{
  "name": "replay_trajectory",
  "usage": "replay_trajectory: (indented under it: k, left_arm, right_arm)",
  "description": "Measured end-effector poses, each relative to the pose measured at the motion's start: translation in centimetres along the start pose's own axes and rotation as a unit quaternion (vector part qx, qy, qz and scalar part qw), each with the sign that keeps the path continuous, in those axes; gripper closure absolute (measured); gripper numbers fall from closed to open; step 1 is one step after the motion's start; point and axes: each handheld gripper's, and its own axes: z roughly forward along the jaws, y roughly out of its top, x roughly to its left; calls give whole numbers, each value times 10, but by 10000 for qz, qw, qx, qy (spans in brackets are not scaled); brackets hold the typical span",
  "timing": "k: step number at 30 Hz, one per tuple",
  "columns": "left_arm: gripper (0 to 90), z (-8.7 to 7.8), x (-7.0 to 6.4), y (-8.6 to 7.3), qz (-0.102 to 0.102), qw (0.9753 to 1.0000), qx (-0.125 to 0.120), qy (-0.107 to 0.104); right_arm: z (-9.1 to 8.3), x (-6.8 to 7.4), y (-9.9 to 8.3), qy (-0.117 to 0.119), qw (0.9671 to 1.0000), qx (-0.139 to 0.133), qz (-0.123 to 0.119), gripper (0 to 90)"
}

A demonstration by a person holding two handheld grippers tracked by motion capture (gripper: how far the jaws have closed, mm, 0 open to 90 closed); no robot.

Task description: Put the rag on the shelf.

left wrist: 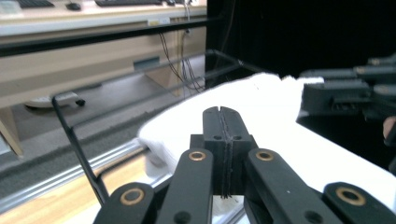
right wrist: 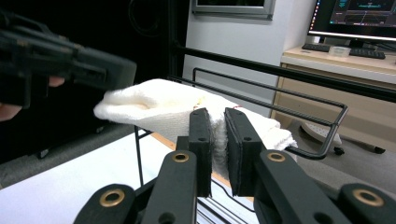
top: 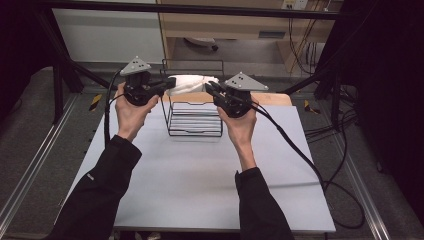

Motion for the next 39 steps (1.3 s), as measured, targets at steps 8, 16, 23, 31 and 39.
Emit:
replay_trajectory:
  k: [8,16,23,31,39]
  left_arm:
    - [899,8,2,-12,-28,9999,168,0]
    - [900,11,2,-13,22,9997,235,57]
    - [900,17,2,-20,37,9996,285,85]
    - [899,19,2,-28,135,9993,321,154]
    - [883,24,5,-32,95,9992,315,211]
  right_arm:
    - [0,2,-3,32,9998,193,-94,800]
    - [-9,1,4,171,9998,78,1,688]
    - [-8,-3,7,436,9985,225,235,825]
    - [16,1,-14,169,9958,895,46,900]
    - [25,-2,-16,-19,9962,875,35,878]
